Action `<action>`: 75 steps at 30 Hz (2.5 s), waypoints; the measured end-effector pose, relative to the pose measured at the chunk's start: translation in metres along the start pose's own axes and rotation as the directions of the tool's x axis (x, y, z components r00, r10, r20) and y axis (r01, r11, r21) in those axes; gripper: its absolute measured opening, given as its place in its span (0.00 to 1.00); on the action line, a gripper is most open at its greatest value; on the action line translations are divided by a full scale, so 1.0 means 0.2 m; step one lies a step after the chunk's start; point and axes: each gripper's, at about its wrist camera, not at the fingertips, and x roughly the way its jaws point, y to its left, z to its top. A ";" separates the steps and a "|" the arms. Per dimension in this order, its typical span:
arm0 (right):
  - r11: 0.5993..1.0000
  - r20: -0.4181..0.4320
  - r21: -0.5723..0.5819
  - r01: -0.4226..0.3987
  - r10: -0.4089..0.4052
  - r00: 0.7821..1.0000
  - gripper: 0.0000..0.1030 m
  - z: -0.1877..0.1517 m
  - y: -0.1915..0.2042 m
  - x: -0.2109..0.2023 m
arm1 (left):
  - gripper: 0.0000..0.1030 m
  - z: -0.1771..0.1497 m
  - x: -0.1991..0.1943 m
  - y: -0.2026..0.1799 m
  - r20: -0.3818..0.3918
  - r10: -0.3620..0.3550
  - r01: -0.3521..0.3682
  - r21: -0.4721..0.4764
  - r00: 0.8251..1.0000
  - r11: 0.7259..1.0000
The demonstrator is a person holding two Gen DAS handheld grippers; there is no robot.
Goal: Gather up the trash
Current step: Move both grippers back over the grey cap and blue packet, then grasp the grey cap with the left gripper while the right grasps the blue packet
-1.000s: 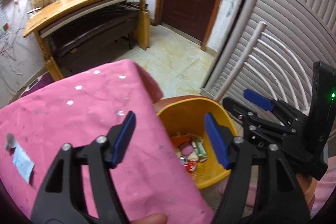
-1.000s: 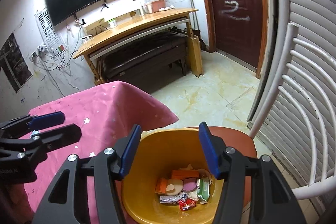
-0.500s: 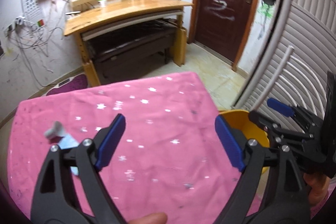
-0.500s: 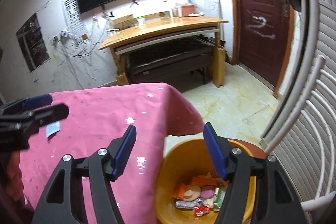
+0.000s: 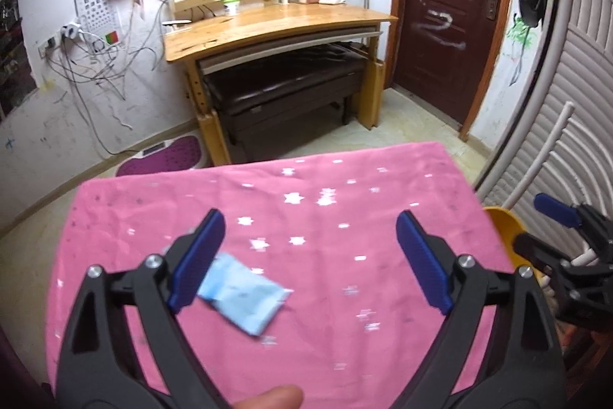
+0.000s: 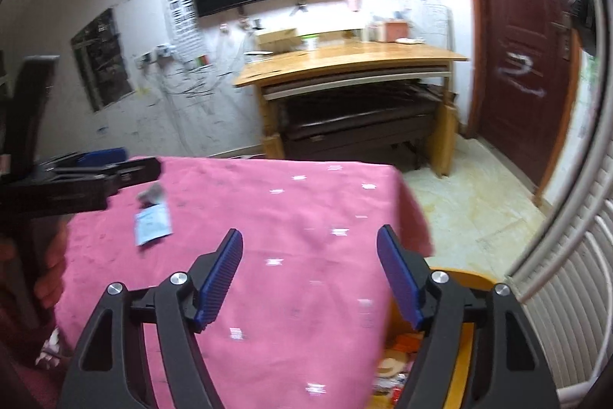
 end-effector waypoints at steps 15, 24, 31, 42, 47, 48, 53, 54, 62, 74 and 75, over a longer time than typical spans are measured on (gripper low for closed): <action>0.975 -0.113 -0.157 -0.157 0.140 0.984 0.74 0.11 0.57 0.26 | 0.86 -0.04 0.15 0.47 -0.126 -0.012 -0.001 -0.101 0.992 0.995; 0.948 -0.198 -0.223 -0.226 0.183 0.963 0.74 0.11 0.82 0.45 | 0.86 -0.08 0.27 0.58 -0.214 -0.020 -0.019 -0.180 0.977 0.983; 0.927 -0.263 -0.276 -0.255 0.182 0.947 0.74 0.08 0.93 0.61 | 0.86 -0.10 0.34 0.62 -0.269 -0.007 -0.053 -0.217 0.963 0.975; 0.925 -0.315 -0.251 -0.285 0.200 0.928 0.74 0.10 0.97 0.79 | 0.86 -0.12 0.43 0.65 -0.314 -0.034 -0.053 -0.266 0.949 0.962; 0.919 -0.337 -0.277 -0.281 0.181 0.924 0.74 0.09 1.01 0.85 | 0.86 -0.11 0.47 0.66 -0.324 -0.021 -0.072 -0.273 0.946 0.959; 0.918 -0.339 -0.283 -0.279 0.177 0.924 0.74 0.09 1.02 0.86 | 0.86 -0.11 0.47 0.66 -0.324 -0.022 -0.072 -0.275 0.946 0.959; 0.919 -0.344 -0.287 -0.270 0.164 0.924 0.74 0.10 1.02 0.90 | 0.69 -0.09 0.50 0.65 -0.330 -0.004 -0.090 -0.269 0.944 0.959; 0.922 -0.345 -0.285 -0.263 0.157 0.925 0.74 0.10 1.02 0.91 | 0.64 -0.09 0.51 0.65 -0.329 0.002 -0.094 -0.264 0.944 0.960; 0.921 -0.333 -0.309 -0.236 0.128 0.934 0.52 0.11 1.02 0.93 | 0.44 -0.10 0.49 0.67 -0.311 0.025 -0.110 -0.259 0.950 0.960; 0.922 -0.301 -0.317 -0.222 0.124 0.946 0.42 0.10 1.03 0.87 | 0.44 -0.09 0.39 0.71 -0.280 0.049 -0.131 -0.284 0.959 0.950; 0.924 -0.294 -0.314 -0.220 0.125 0.947 0.42 0.10 1.02 0.85 | 0.44 -0.09 0.37 0.70 -0.275 0.053 -0.134 -0.284 0.960 0.949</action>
